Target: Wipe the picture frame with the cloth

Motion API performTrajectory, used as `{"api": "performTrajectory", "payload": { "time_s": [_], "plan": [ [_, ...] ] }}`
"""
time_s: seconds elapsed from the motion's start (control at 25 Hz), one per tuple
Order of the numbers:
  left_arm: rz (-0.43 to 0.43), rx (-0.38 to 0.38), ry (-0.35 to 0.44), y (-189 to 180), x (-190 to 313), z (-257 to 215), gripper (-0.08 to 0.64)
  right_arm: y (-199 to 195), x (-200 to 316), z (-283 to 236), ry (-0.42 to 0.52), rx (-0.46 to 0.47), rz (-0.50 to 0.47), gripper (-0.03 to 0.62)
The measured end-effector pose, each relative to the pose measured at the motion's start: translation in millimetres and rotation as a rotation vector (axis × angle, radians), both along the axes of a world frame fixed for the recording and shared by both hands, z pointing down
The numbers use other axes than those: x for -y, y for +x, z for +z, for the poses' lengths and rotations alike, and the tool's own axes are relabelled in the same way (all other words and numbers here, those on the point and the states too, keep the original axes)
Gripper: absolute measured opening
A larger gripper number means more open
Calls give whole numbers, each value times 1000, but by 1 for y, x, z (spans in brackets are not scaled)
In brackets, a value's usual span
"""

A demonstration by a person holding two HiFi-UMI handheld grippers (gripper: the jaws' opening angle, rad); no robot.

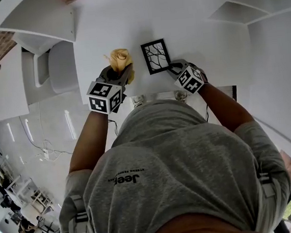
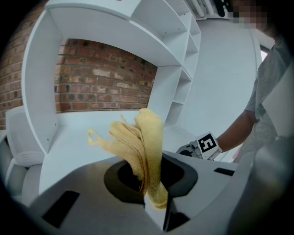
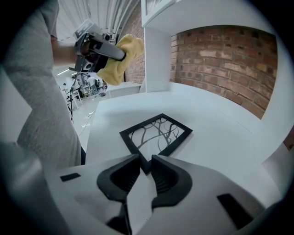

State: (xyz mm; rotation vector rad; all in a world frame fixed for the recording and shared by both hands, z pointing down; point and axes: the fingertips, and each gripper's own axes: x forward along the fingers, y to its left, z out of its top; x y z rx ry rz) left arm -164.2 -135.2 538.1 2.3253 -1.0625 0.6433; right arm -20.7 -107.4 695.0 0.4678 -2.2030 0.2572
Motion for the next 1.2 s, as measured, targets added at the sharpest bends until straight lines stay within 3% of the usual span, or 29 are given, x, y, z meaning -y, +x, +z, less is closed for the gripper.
{"api": "performTrajectory", "payload": {
  "time_s": [0.16, 0.32, 0.64, 0.76, 0.92, 1.2],
  "plan": [
    [19, 38, -13, 1, 6, 11, 81, 0, 0, 1, -15, 7, 6, 84],
    [92, 155, -31, 9, 23, 37, 81, 0, 0, 2, -22, 15, -5, 83],
    [467, 544, -11, 43, 63, 112, 81, -1, 1, 3, -11, 32, -6, 83],
    [571, 645, -26, 46, 68, 135, 81, -1, 0, 3, -9, 32, -6, 83],
    [632, 718, -57, 46, 73, 154, 81, -1, 0, 6, -6, 37, -11, 83],
    [698, 767, -103, 53, 80, 165, 81, -1, 1, 7, -6, 54, -19, 83]
  ]
}}
